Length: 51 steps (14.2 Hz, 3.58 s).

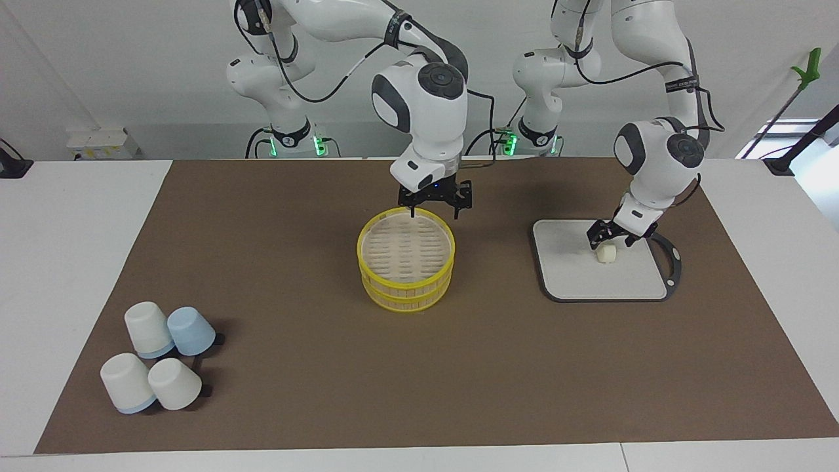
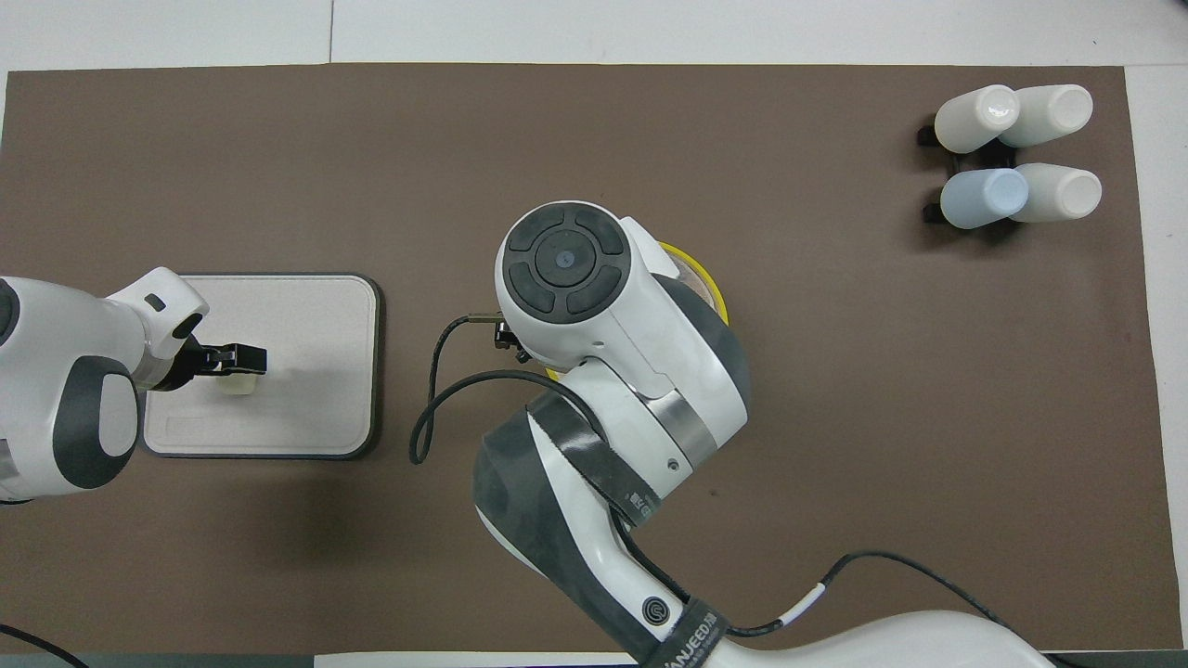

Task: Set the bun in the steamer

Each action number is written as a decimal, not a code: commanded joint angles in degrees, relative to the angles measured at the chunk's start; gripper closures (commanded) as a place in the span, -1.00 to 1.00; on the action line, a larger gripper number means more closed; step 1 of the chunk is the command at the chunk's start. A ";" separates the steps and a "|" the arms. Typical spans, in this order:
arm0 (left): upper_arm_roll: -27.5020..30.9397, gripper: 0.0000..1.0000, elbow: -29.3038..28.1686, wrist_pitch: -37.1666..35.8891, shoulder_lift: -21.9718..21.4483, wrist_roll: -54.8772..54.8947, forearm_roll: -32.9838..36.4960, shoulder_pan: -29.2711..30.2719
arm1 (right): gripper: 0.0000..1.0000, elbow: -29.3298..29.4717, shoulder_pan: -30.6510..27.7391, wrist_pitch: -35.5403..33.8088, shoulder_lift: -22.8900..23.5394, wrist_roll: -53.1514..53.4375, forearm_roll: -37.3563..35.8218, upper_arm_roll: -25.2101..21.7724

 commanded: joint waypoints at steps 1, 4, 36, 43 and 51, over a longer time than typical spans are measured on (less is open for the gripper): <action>-0.08 -0.93 -2.14 2.56 -0.71 0.97 -0.20 0.62 | -0.99 1.37 0.40 1.32 2.41 1.30 -0.89 -0.20; -0.08 -0.47 -2.49 2.56 -0.71 0.97 -0.20 0.62 | -0.93 0.32 0.49 3.16 2.95 1.56 -0.98 -0.20; -0.17 -0.85 1.46 -4.21 -1.67 -4.22 -0.29 -0.34 | 1.00 9.02 -20.24 -11.51 -2.24 -31.64 -2.56 -0.55; -0.08 -0.42 -3.11 0.10 -1.76 -4.13 -0.29 -0.34 | 1.00 6.11 -23.15 -11.34 -3.29 -35.70 -1.86 -0.55; -0.43 0.73 6.01 -7.79 -0.53 -6.14 -0.38 -1.22 | 1.00 5.67 -22.98 -11.51 -3.64 -34.57 -1.68 -0.55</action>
